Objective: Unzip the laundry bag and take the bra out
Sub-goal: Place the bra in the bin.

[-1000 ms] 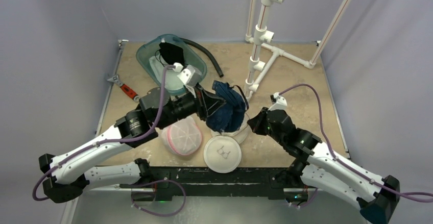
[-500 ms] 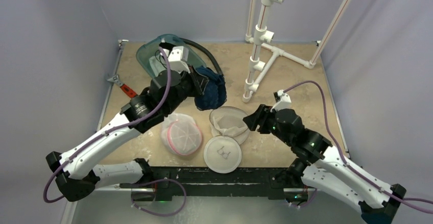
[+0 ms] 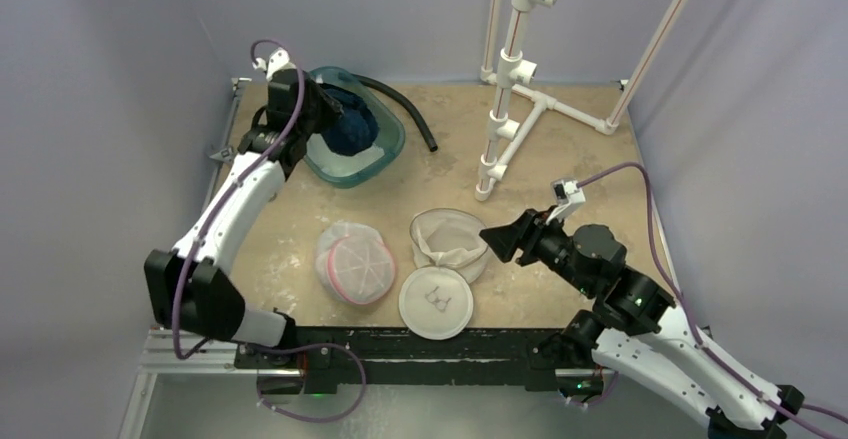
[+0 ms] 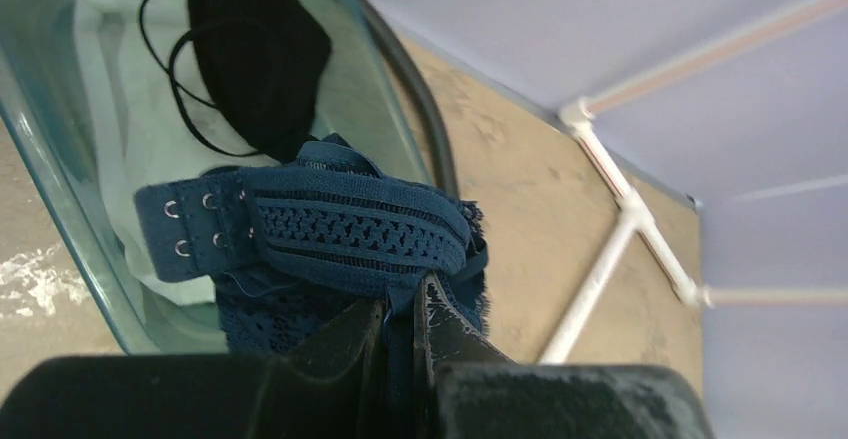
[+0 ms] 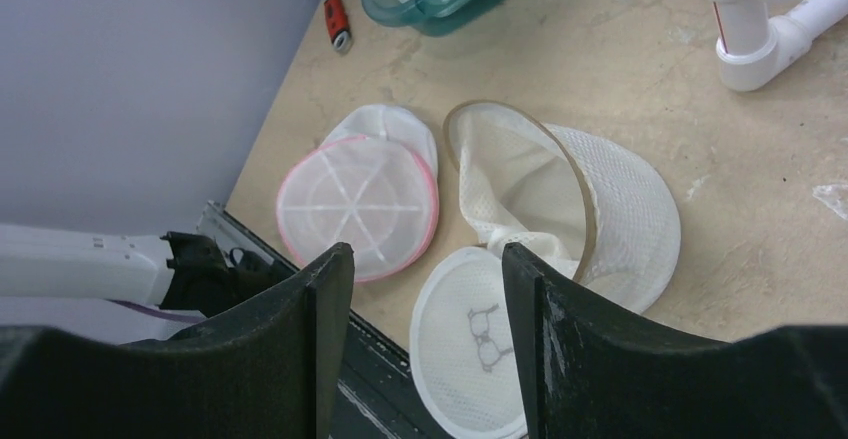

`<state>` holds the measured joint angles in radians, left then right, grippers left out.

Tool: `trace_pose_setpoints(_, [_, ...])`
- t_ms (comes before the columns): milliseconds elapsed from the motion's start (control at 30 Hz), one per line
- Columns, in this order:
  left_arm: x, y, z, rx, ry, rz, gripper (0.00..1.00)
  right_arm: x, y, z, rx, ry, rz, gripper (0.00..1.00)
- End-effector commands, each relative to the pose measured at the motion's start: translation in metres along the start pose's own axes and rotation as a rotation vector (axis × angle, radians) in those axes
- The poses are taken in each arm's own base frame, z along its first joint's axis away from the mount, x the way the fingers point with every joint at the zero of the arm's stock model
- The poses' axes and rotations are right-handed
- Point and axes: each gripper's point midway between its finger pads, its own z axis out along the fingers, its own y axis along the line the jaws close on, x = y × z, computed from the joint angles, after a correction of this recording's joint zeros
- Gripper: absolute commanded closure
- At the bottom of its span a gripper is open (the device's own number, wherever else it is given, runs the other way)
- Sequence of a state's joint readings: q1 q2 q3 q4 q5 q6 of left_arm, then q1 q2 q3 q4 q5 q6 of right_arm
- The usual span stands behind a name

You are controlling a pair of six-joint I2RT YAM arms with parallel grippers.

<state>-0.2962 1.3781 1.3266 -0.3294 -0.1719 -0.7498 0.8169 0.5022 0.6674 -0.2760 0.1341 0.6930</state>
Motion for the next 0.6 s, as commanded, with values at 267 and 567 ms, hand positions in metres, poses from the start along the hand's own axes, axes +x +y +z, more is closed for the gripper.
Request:
trace_pose_setpoints(267, [0.023,0.039,0.120,-0.099,0.017,-0.334,1.00,0.028,-0.014,0.005,-0.019,0.030,0.010,0.42])
trace_pose_setpoints(567, [0.038,0.084,0.144,-0.267,-0.074,-0.419,1.00,0.030,-0.017,0.008,-0.009,0.042,-0.011,0.42])
